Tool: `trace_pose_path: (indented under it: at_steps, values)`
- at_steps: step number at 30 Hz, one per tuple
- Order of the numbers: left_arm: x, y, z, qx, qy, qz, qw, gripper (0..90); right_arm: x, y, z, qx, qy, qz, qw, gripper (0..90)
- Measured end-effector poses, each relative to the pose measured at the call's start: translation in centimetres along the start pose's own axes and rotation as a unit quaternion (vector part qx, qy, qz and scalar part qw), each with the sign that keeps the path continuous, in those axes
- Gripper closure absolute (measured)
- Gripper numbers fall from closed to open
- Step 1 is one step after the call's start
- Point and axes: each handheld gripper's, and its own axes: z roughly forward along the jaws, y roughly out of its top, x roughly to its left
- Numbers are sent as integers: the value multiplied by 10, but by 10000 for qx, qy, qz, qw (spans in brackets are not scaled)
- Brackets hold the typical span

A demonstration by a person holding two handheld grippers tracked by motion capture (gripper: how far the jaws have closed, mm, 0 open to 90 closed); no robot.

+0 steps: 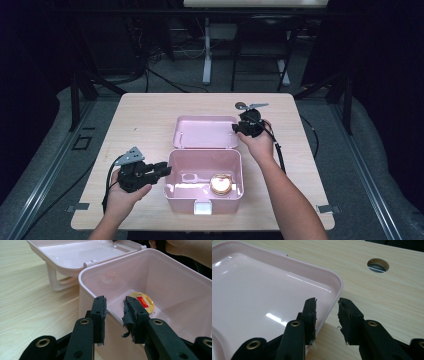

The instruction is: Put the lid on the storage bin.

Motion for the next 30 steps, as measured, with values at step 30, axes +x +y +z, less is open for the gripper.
trace_pose_path:
  at_steps: [30]
  values:
    - [0,-1,0,-6,4,38,10000,726,3,3,4,287,-19,640,9975,732]
